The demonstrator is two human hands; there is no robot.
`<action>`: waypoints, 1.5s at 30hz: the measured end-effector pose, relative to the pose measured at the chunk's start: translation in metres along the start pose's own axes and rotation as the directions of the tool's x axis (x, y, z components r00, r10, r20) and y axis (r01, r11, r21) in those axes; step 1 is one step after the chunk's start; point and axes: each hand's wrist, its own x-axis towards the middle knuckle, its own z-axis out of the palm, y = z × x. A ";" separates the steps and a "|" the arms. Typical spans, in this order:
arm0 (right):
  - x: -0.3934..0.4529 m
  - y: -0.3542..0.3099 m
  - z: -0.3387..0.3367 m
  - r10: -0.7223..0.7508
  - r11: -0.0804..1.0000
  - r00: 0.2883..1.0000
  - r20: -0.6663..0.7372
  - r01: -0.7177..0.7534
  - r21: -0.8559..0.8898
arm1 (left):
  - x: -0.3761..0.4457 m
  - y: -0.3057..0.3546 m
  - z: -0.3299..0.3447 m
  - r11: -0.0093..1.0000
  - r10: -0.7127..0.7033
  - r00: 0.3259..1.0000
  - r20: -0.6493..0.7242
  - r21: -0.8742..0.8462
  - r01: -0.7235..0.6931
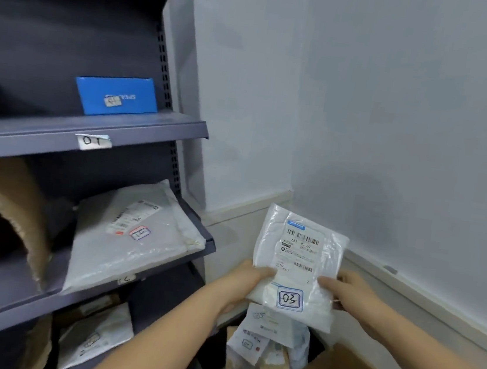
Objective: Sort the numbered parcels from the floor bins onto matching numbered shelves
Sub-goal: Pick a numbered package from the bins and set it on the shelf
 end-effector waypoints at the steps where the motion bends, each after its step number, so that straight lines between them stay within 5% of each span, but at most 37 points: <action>1: 0.002 -0.003 0.012 -0.040 0.999 0.999 0.033 0.040 -0.010 | -0.007 -0.006 -0.011 1.000 -0.006 0.998 -0.064 -0.017 0.005; 9: 0.015 -0.037 0.086 -0.239 0.969 0.954 0.181 0.245 -0.011 | -0.069 -0.034 -0.063 0.999 -0.013 0.940 -0.340 -0.035 0.001; 21: -0.047 -0.120 0.247 -0.446 0.865 0.700 0.557 0.497 0.069 | -0.235 -0.053 -0.159 0.993 -0.020 0.660 -0.751 -0.093 -0.076; 31: -0.150 -0.170 0.399 -0.511 0.802 0.496 0.702 0.570 0.181 | -0.394 -0.085 -0.242 0.982 0.006 0.466 -0.885 -0.082 -0.170; 45: -0.338 -0.231 0.623 -0.568 0.749 0.342 0.748 0.591 0.298 | -0.629 -0.143 -0.397 0.990 -0.007 0.287 -0.958 -0.046 -0.130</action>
